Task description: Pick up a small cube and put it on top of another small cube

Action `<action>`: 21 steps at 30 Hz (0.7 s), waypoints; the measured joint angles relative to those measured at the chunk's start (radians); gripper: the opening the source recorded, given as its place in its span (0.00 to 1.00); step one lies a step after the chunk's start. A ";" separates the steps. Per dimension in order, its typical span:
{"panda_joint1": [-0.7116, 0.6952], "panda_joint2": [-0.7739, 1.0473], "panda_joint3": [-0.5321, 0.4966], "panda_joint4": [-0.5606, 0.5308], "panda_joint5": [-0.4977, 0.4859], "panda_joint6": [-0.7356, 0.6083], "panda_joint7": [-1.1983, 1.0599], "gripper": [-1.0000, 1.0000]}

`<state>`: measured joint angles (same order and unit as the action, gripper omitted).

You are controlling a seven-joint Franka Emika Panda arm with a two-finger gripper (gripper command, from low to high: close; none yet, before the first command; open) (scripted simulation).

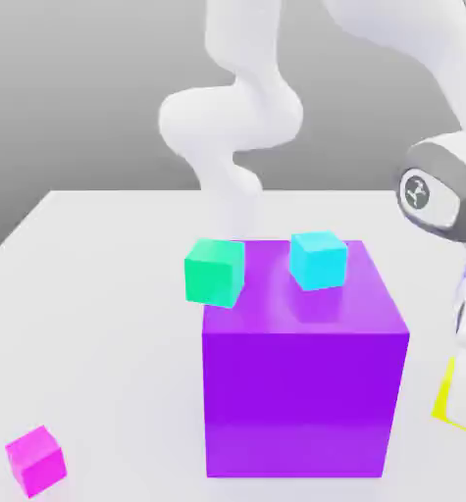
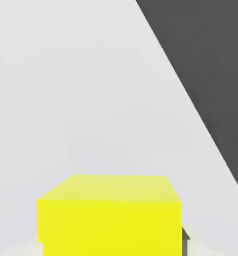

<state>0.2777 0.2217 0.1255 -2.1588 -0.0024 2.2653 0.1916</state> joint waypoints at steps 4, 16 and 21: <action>-0.086 -0.108 -0.053 0.022 0.064 -0.141 -0.110 0.00; -0.263 -0.532 -0.177 -0.123 0.099 -0.382 -0.333 0.00; -0.295 -0.714 -0.159 -0.281 0.021 -0.341 -0.324 0.00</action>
<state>-0.0173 -0.4926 -0.0339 -2.4394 0.0188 1.9248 -0.1326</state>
